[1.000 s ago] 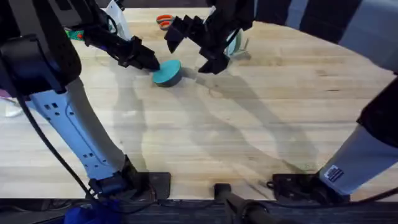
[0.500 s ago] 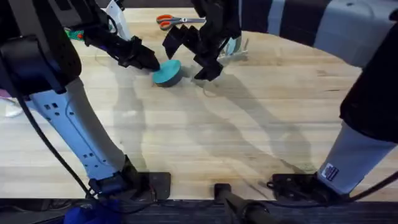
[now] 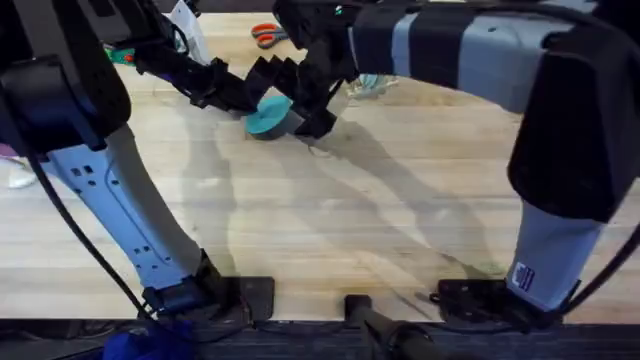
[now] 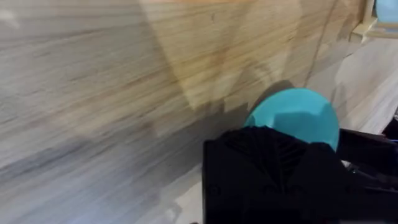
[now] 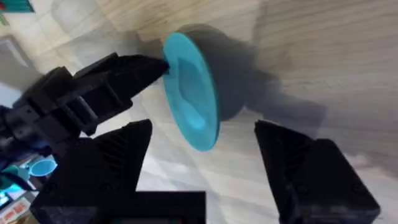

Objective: Pick up the plates from the table one by one and place each into a slot on the dish rack.

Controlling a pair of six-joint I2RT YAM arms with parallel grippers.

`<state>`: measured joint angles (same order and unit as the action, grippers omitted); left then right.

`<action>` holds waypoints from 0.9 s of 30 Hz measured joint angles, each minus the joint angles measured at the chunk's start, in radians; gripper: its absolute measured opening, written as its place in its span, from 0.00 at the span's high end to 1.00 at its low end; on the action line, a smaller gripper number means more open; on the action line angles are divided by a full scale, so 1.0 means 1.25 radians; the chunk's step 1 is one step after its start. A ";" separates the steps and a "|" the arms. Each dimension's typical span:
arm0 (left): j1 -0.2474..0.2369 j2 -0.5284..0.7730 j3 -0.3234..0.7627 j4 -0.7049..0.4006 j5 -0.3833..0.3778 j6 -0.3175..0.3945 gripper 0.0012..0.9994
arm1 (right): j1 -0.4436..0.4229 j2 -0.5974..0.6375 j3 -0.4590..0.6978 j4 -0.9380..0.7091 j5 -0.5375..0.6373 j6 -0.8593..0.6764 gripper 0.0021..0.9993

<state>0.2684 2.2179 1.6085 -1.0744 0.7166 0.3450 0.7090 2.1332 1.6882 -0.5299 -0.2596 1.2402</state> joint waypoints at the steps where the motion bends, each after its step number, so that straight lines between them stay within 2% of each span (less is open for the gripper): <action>1: 0.000 0.000 0.000 0.000 0.000 0.000 0.96 | 0.001 0.005 0.000 0.006 0.000 0.002 0.00; 27: 0.000 0.000 0.000 0.001 0.000 0.000 0.96 | 0.001 0.049 0.002 0.104 0.004 0.041 0.00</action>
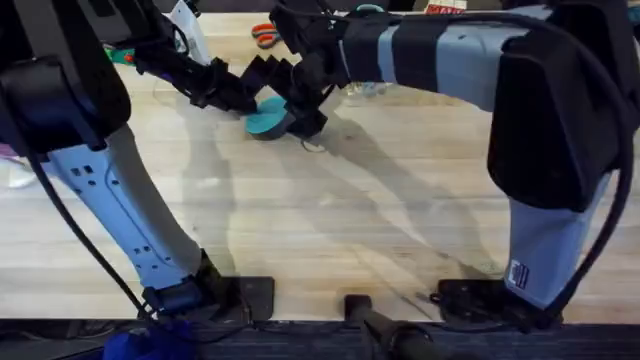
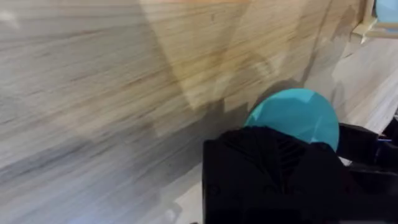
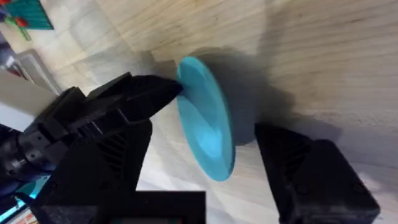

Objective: Pick up the plates from the table one by one and place each into a slot on the dish rack.

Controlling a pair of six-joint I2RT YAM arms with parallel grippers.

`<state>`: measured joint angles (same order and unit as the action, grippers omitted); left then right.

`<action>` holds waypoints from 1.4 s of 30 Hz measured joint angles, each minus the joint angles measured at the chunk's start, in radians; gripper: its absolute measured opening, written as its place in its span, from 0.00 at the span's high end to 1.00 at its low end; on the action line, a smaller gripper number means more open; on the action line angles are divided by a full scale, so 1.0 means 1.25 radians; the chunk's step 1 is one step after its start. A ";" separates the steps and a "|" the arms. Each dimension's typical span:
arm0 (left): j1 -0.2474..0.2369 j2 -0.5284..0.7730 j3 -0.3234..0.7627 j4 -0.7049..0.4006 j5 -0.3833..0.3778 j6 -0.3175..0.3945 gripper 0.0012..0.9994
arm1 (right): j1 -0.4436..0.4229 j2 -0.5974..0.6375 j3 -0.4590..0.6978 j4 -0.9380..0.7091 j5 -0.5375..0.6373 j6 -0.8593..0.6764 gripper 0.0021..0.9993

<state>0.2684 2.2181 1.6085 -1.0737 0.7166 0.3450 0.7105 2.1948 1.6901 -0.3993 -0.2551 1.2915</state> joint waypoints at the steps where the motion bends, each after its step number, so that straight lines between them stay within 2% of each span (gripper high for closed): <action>1: 0.000 0.000 0.000 0.000 0.000 0.000 0.96 | 0.000 0.000 0.000 0.000 0.000 0.000 0.01; 2: 0.000 0.000 0.000 0.000 0.000 0.000 0.96 | 0.000 0.000 0.000 0.001 0.001 0.000 0.02; 6: 0.000 0.000 0.000 0.000 0.000 0.000 0.96 | 0.001 0.008 0.000 0.006 0.012 0.001 0.19; 9: 0.000 0.000 0.000 0.000 0.000 0.000 0.96 | 0.000 0.012 0.000 0.008 0.021 0.002 0.54; 14: 0.001 0.000 0.001 0.001 0.002 0.000 0.96 | -0.003 0.018 0.003 0.009 0.018 0.000 0.83; 15: 0.004 0.000 0.003 0.017 -0.005 0.000 0.96 | -0.003 0.011 0.020 0.020 0.016 -0.001 0.96; 24: 0.006 0.004 0.005 0.016 -0.001 0.000 0.96 | -0.005 0.011 0.020 0.017 -0.001 -0.002 0.96; 29: 0.006 0.014 0.026 -0.020 -0.005 0.005 0.96 | -0.010 0.011 0.020 0.015 -0.029 -0.045 0.97; 35: 0.004 0.046 0.110 -0.134 -0.047 0.038 0.96 | -0.027 0.025 0.016 0.041 -0.117 -0.196 0.97; 42: -0.003 0.060 0.288 -0.282 -0.062 0.086 0.96 | -0.045 0.025 0.016 0.012 -0.162 -0.376 0.97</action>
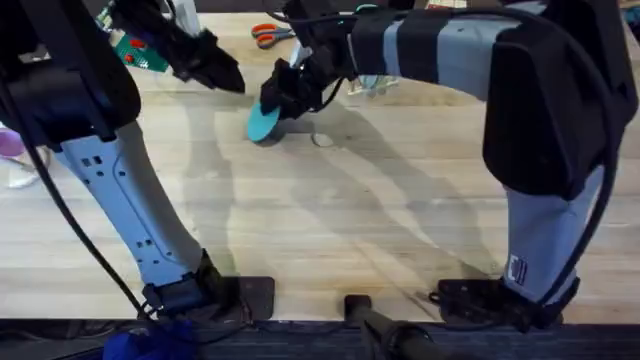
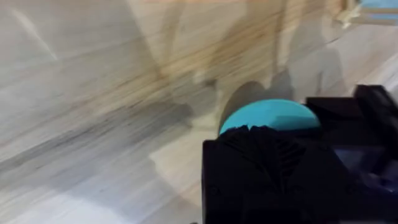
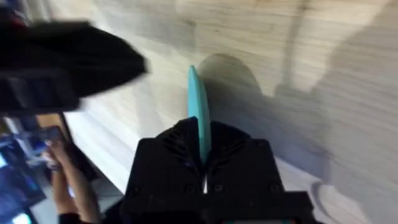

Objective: Pick up the plates from the table one by one and place each into a slot on the dish rack.

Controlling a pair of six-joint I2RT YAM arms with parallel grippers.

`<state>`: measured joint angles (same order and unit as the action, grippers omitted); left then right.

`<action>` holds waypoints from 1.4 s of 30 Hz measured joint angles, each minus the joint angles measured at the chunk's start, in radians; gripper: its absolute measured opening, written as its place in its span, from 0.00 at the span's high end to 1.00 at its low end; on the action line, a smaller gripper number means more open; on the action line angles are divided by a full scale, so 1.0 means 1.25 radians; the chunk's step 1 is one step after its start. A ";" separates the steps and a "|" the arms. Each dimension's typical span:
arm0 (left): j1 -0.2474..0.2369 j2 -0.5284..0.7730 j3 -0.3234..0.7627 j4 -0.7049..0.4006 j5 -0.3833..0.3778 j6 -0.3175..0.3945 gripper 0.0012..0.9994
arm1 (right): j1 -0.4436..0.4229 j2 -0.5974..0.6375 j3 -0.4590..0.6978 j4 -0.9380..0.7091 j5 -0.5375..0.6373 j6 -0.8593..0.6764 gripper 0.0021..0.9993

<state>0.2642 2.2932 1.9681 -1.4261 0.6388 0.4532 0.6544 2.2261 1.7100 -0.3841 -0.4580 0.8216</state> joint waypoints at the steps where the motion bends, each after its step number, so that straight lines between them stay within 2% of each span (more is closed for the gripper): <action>1: 0.000 0.000 0.030 -0.019 0.000 0.007 0.96 | -0.003 -0.002 0.000 -0.013 -0.001 -0.023 0.97; 4: 0.000 -0.006 0.086 -0.051 0.000 0.022 0.96 | -0.013 -0.025 0.000 -0.065 0.019 -0.091 0.97; 9: 0.000 -0.058 0.097 -0.071 -0.005 0.035 0.96 | -0.026 -0.093 0.000 -0.155 0.081 -0.200 0.97; 14: -0.003 -0.168 0.097 -0.077 -0.017 0.040 0.96 | -0.034 -0.168 0.000 -0.224 0.155 -0.300 0.97; 18: -0.021 -0.277 0.099 -0.088 -0.045 0.043 0.96 | -0.034 -0.215 0.000 -0.274 0.206 -0.364 0.97; 25: -0.113 -0.430 0.101 -0.104 -0.136 0.023 0.96 | -0.034 -0.304 0.000 -0.352 0.287 -0.454 0.97; 34: -0.247 -0.531 0.101 -0.160 -0.308 -0.065 0.96 | -0.039 -0.455 0.000 -0.447 0.419 -0.597 0.97; 42: -0.329 -0.594 0.101 -0.167 -0.382 -0.152 0.96 | -0.128 -0.552 0.000 -0.494 0.468 -0.654 0.97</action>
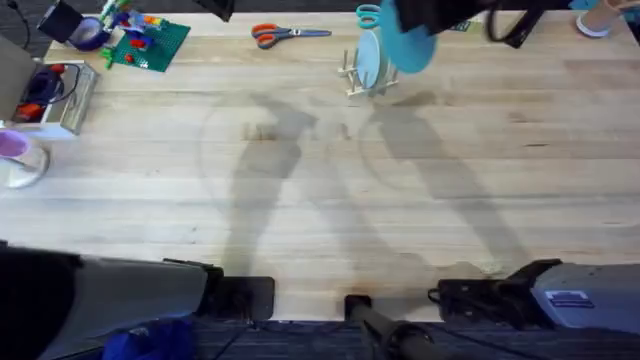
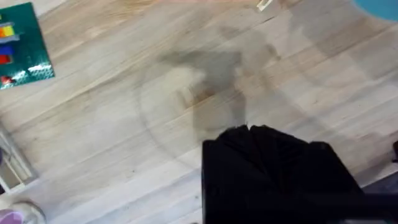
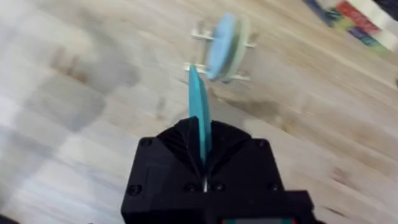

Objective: Pick up the plates from the table one by one and place each into a slot on the dish rack.

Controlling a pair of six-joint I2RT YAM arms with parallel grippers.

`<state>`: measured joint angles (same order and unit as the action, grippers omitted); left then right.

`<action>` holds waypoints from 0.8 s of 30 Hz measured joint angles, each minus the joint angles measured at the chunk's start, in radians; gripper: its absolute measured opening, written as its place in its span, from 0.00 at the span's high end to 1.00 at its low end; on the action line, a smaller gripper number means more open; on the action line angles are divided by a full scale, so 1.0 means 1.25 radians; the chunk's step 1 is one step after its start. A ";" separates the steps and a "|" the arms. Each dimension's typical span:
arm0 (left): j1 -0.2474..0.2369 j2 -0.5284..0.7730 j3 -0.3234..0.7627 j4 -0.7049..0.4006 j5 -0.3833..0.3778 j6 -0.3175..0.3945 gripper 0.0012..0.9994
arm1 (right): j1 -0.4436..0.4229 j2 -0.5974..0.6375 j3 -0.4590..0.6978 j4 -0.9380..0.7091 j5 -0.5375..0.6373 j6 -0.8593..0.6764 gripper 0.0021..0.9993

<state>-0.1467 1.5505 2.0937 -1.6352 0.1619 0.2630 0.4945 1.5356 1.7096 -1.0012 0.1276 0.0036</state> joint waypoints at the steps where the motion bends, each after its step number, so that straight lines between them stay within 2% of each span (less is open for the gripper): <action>1: -0.010 -0.008 0.000 -0.002 -0.011 -0.011 0.96 | -0.015 -0.007 0.000 -0.006 0.003 -0.003 0.97; 5: -0.054 -0.044 0.000 -0.007 -0.064 -0.054 0.96 | -0.063 -0.019 0.000 -0.030 0.009 -0.014 0.97; 11: -0.129 -0.092 0.000 -0.026 -0.168 -0.141 0.96 | -0.092 -0.019 0.000 -0.038 0.012 -0.040 0.97; 15: -0.152 -0.109 0.002 -0.029 -0.226 -0.192 0.96 | -0.095 -0.019 0.000 -0.038 0.012 -0.049 0.97; 19: -0.155 -0.110 0.002 -0.029 -0.253 -0.213 0.93 | -0.095 -0.019 0.000 -0.038 0.012 -0.051 0.97; 20: -0.155 -0.110 0.002 -0.029 -0.257 -0.216 0.87 | -0.095 -0.019 0.000 -0.038 0.012 -0.051 0.97; 24: -0.155 -0.110 0.002 -0.029 -0.267 -0.223 0.29 | -0.095 -0.019 0.000 -0.038 0.012 -0.052 0.97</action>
<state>-0.3401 1.4128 2.0964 -1.6711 -0.1716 -0.0163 0.3756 1.5120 1.7092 -1.0489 0.1425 -0.0608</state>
